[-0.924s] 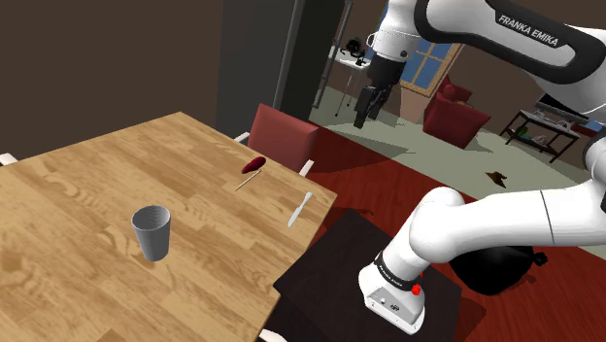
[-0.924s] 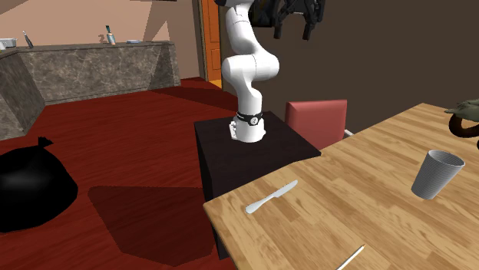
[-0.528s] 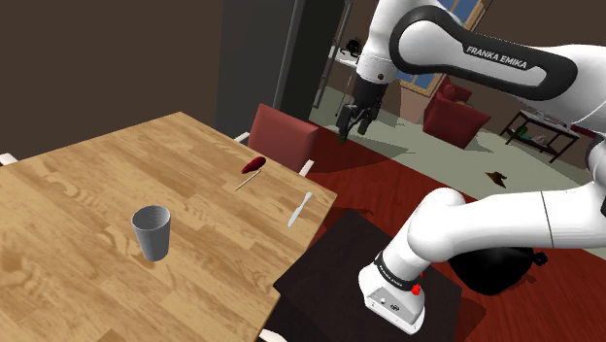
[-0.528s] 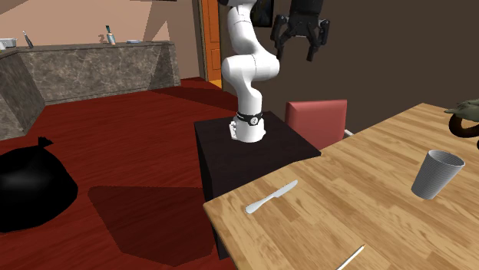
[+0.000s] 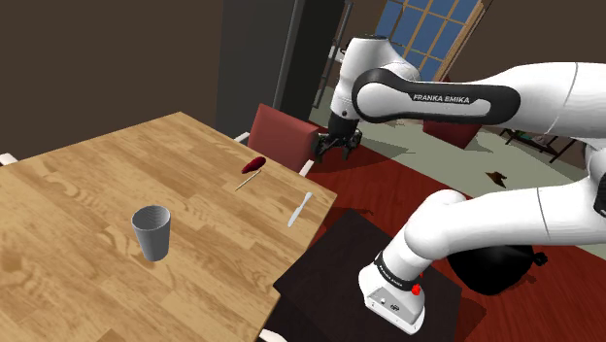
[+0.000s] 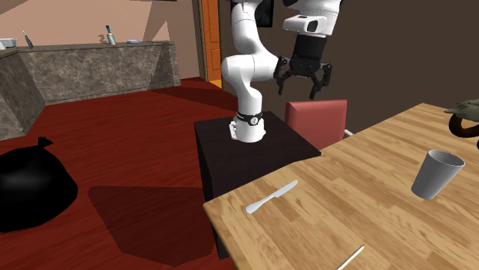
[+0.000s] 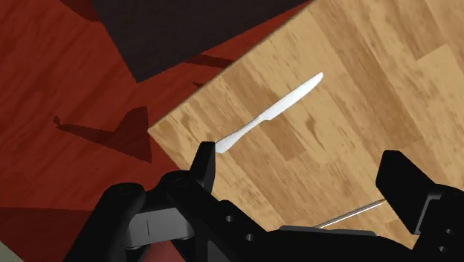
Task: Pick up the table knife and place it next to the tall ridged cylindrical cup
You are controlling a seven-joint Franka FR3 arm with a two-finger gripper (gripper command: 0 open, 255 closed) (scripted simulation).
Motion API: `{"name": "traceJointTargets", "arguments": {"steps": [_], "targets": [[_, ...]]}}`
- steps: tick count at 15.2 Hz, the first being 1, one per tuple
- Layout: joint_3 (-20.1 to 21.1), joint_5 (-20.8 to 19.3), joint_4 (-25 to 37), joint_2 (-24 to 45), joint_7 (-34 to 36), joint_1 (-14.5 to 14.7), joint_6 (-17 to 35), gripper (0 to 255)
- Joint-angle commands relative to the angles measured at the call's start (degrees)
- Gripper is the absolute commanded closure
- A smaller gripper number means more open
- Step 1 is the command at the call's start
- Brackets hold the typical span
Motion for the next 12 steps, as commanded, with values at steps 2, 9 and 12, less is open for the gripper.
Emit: {"name": "traceJointTargets", "arguments": {"steps": [2,9,12], "targets": [[2.7,0.2,-3.3,3.6,7.5,-2.4,7.2,0],[9.5,-2.3,-6.9,16.5,26.3,-9.6,23.6,0],[12.6,-6.0,-7.0,23.6,35.8,-14.0,30.3,0]]}}
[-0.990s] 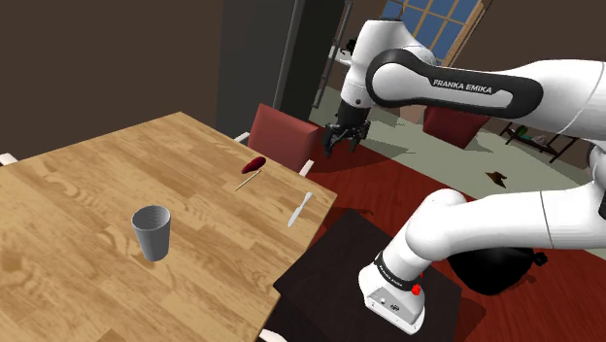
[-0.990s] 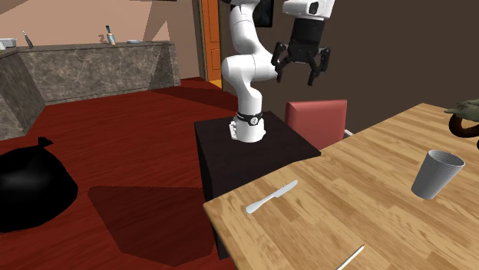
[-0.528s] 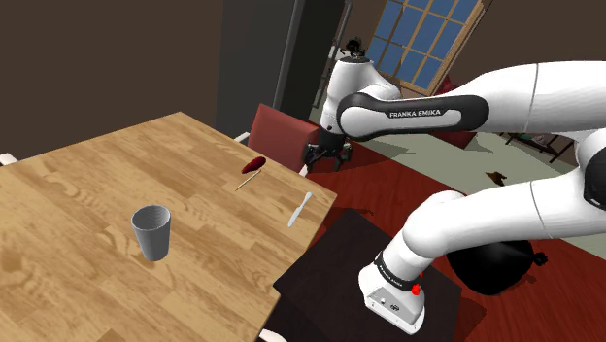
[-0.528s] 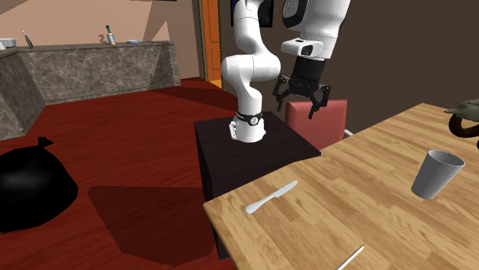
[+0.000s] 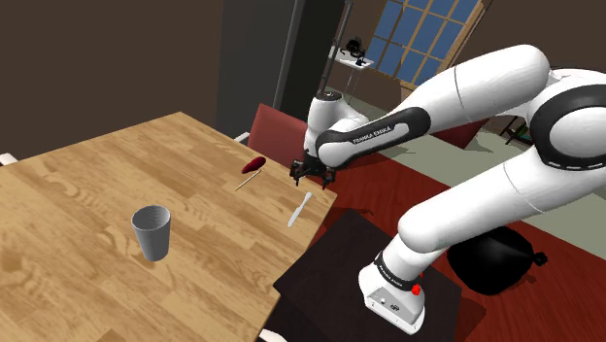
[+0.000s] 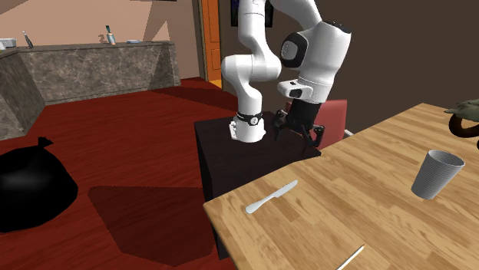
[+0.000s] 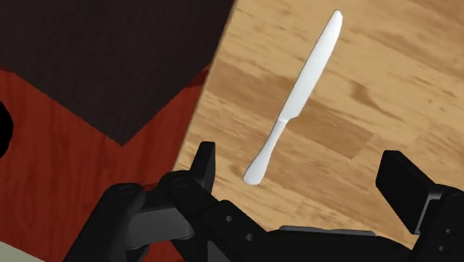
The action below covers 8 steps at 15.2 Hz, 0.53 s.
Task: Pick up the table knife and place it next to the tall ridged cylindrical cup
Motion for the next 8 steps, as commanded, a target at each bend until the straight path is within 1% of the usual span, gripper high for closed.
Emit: {"name": "traceJointTargets", "arguments": {"steps": [1,3,4,6,8], "targets": [[2.0,-3.3,0.4,5.3,7.1,-3.3,4.7,0],[3.7,-8.1,1.1,10.7,15.0,-6.7,8.4,0],[4.3,-11.1,1.6,13.5,19.3,-8.3,10.1,0],[4.7,-18.3,3.1,19.3,28.8,-11.0,12.7,0],[3.5,-26.2,5.1,25.1,38.7,-12.3,14.5,0]]}}
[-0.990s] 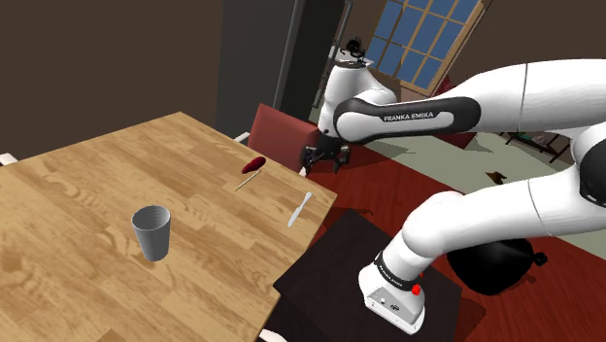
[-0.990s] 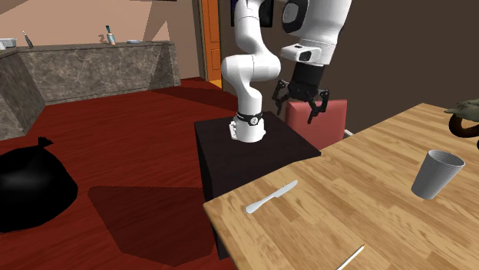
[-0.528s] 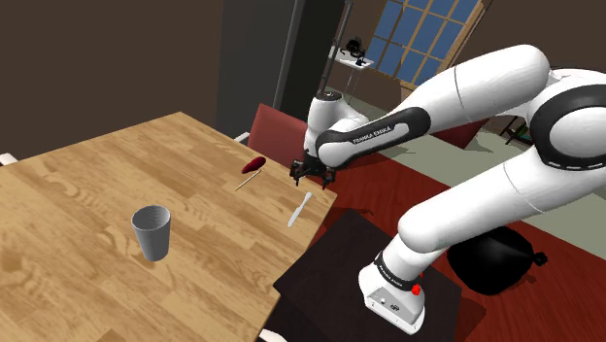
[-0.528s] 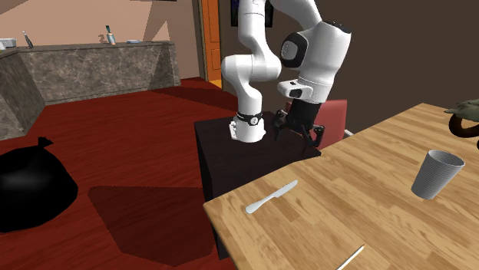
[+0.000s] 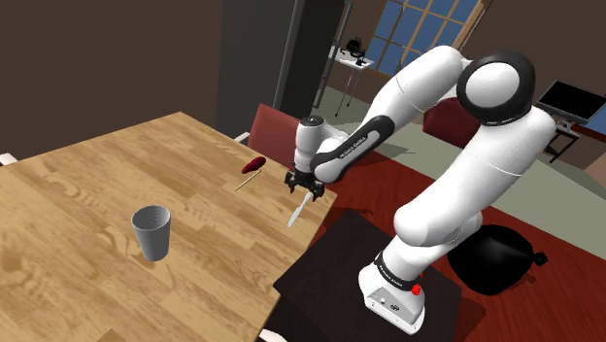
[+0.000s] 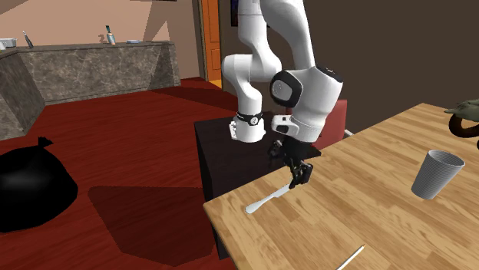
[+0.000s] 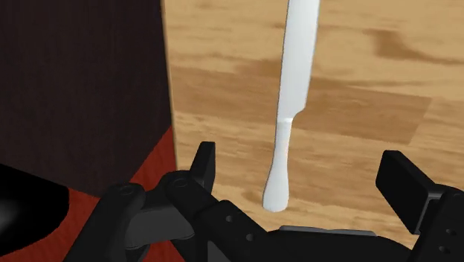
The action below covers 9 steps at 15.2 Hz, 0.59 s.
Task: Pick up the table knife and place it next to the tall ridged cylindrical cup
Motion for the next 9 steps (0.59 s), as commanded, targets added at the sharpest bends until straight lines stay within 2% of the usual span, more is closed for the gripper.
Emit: {"name": "traceJointTargets", "arguments": {"steps": [1,9], "targets": [[-1.8,-9.0,2.0,6.5,11.0,-1.1,2.3,0],[-7.3,-20.4,3.9,14.4,19.5,0.9,6.2,0]]}}
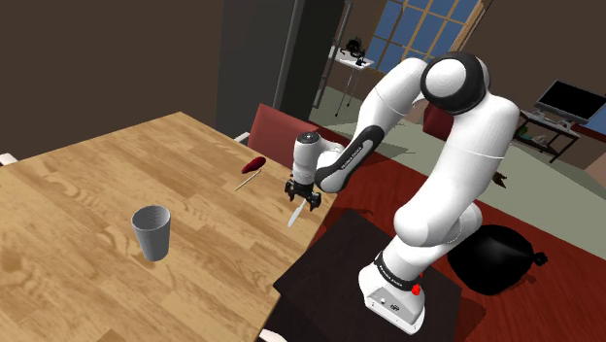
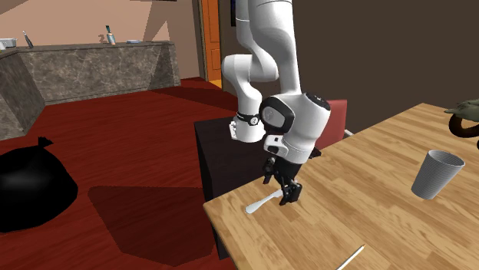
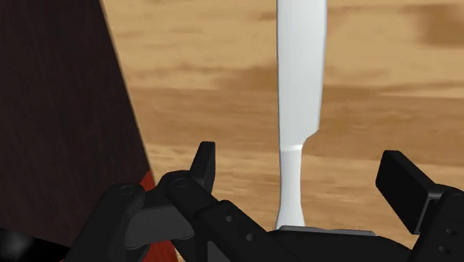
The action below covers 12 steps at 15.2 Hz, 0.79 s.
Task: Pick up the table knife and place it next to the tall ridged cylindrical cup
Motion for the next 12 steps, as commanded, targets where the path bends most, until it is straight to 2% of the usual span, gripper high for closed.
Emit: {"name": "traceJointTargets", "arguments": {"steps": [1,8,9,12], "targets": [[-0.8,-1.7,0.5,1.2,1.2,0.3,0.5,0],[-0.8,-1.7,0.5,1.2,1.2,0.3,0.5,0],[-0.8,-1.7,0.5,1.2,1.2,0.3,0.5,255],[-0.8,-1.7,0.5,1.2,1.3,0.4,0.5,255]]}}
